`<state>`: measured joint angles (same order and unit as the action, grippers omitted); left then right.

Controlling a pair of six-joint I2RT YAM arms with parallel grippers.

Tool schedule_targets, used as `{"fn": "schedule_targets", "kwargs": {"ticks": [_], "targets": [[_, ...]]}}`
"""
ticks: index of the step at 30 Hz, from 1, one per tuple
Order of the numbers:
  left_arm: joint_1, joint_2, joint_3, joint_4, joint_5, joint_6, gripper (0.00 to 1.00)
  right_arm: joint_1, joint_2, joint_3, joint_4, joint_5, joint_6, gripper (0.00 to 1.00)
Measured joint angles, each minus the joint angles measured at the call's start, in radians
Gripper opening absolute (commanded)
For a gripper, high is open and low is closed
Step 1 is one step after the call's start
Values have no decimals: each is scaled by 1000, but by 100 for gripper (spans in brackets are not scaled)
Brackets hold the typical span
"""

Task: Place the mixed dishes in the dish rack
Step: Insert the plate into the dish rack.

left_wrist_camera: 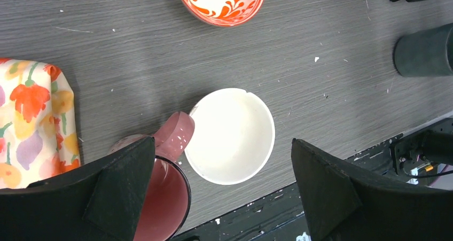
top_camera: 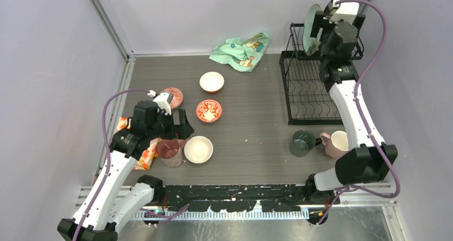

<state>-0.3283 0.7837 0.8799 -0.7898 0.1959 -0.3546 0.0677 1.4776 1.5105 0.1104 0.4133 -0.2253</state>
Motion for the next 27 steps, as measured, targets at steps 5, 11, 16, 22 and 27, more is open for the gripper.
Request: {"fn": "schedule_targets", "kwargs": {"ticks": [5, 11, 16, 22, 27], "targets": [[0, -3, 0, 0, -18, 0, 100, 0, -134, -10, -173, -52, 210, 100], [0, -19, 0, 0, -36, 0, 100, 10, -289, -68, -387, -146, 489, 100], [0, -26, 0, 0, -35, 0, 99, 12, -373, -182, -547, -241, 645, 100], [-5, -23, -2, 0, -30, 0, 99, 15, -420, -329, -751, -266, 813, 100], [-6, -23, -2, 0, -30, 0, 99, 15, -456, -387, -955, -156, 990, 100]]}}
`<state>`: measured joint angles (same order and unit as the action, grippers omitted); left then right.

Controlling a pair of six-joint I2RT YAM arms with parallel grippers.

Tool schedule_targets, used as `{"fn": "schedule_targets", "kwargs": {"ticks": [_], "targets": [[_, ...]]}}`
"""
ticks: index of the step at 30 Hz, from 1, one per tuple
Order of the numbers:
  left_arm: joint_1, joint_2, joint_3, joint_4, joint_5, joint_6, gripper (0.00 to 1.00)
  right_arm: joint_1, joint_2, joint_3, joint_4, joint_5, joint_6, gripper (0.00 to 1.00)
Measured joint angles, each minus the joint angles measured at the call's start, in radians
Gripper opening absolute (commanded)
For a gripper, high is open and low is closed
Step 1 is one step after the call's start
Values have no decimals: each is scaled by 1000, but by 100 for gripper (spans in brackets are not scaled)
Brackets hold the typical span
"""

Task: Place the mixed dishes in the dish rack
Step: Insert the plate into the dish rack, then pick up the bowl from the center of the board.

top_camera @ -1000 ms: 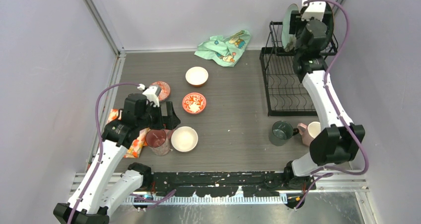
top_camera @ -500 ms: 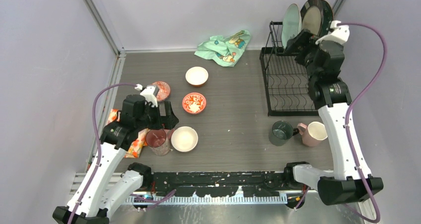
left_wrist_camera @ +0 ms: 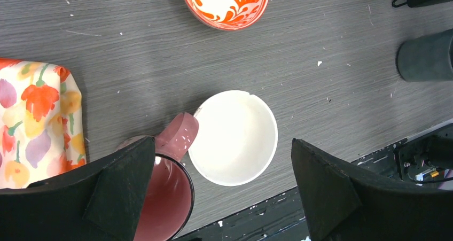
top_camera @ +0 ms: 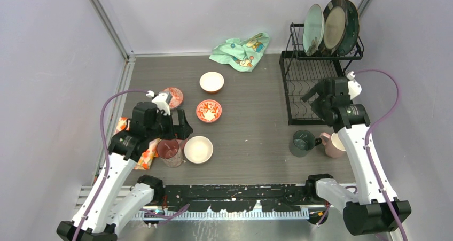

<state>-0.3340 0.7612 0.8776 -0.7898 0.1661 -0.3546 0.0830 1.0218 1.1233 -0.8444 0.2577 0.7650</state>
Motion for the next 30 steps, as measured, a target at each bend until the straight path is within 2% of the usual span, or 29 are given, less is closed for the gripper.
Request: {"fn": "schedule_targets", "kwargs": {"ticks": [3, 7, 19, 25, 30], "targets": [[0, 2, 0, 0, 0, 0, 100, 0, -19, -4, -91, 60, 89, 99], [0, 12, 0, 0, -2, 0, 100, 0, -40, -5, -183, 111, 193, 93], [0, 14, 0, -6, -108, -10, 100, 0, 5, -59, -275, 87, 272, 84], [0, 59, 11, -15, -156, -34, 90, 0, -5, -61, -220, -39, 176, 86], [0, 192, 81, 18, -149, -98, 79, 0, -56, -72, -82, -265, 55, 89]]}}
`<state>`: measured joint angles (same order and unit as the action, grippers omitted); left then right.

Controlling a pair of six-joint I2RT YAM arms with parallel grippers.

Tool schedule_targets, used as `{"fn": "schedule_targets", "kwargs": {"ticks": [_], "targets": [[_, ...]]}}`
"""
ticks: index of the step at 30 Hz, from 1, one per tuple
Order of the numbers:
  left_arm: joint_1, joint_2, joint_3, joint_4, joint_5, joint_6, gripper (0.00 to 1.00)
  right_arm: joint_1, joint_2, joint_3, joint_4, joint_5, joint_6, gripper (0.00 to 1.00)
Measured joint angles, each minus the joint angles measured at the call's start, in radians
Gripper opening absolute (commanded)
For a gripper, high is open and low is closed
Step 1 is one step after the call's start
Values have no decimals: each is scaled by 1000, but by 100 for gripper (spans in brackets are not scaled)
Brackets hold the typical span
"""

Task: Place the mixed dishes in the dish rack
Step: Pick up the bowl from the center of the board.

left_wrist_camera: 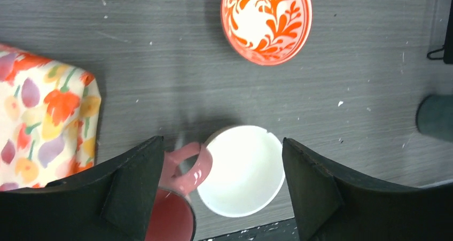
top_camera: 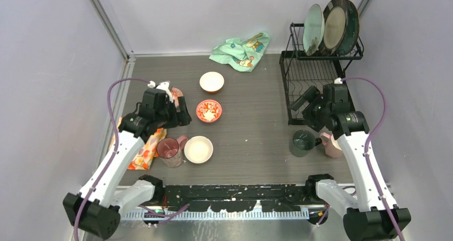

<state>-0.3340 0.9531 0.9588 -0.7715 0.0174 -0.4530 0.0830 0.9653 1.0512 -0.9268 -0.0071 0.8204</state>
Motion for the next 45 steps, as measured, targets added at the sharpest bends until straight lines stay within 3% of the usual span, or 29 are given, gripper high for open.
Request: {"fn": "schedule_targets", "kwargs": {"ticks": [6, 9, 20, 29, 35, 41, 45], "targets": [[0, 214, 90, 79, 28, -72, 71, 0, -74, -119, 234, -328, -67, 93], [0, 324, 123, 118, 42, -90, 68, 0, -84, -144, 282, -385, -68, 95], [0, 649, 200, 243, 19, -114, 59, 0, -143, -209, 420, -504, -54, 98], [0, 780, 245, 258, 7, -115, 51, 0, -144, -224, 476, -531, -35, 100], [0, 819, 264, 256, -18, -112, 29, 0, -174, -234, 504, -534, -19, 100], [0, 820, 264, 257, 16, -107, 1, 0, -171, -263, 566, -547, 22, 100], [0, 818, 264, 261, 60, -103, 0, 2, -140, -301, 589, -554, 52, 100]]}}
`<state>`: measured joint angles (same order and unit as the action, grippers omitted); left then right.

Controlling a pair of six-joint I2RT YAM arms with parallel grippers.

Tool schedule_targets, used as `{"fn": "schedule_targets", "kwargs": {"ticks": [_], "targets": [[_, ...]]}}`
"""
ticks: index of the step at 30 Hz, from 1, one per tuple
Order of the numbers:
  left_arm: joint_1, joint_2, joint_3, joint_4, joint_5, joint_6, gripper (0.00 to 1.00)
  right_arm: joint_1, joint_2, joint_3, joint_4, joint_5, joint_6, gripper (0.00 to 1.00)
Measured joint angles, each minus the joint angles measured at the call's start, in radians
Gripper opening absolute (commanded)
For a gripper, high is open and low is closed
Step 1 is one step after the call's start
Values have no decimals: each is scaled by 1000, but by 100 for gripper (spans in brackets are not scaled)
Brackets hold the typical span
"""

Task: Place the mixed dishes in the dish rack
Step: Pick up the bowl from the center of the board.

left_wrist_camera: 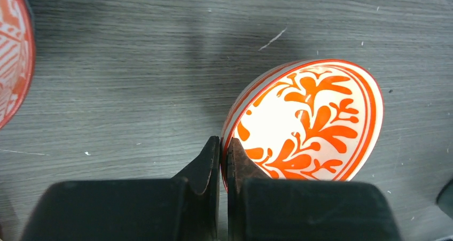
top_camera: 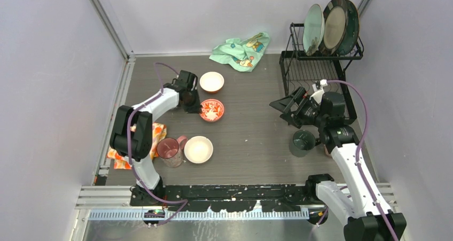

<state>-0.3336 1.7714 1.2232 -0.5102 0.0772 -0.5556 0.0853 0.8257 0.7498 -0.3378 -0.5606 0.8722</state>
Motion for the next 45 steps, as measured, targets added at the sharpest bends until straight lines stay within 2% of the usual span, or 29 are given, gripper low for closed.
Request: {"fn": "schedule_targets", "kwargs": {"ticks": [7, 12, 17, 23, 31, 38, 41, 45], "targets": [[0, -43, -5, -5, 69, 0, 0, 37, 28, -19, 50, 6, 48, 100], [0, -163, -25, 5, 136, -32, 0, 109, 59, -31, 102, 43, 82, 100], [0, -278, -53, 26, 203, -80, 0, 253, 103, -31, 151, 134, 113, 99], [0, -373, -107, 50, 296, -147, 0, 417, 162, -38, 310, 252, 173, 100], [0, -468, -145, 51, 396, -211, 0, 571, 259, -37, 467, 366, 178, 100], [0, -507, -172, 55, 449, -254, 0, 637, 352, -32, 579, 412, 179, 93], [0, -517, -180, 55, 451, -257, 0, 655, 385, -26, 620, 420, 182, 88], [0, -522, -182, 55, 463, -271, 0, 674, 393, -23, 646, 445, 180, 90]]}}
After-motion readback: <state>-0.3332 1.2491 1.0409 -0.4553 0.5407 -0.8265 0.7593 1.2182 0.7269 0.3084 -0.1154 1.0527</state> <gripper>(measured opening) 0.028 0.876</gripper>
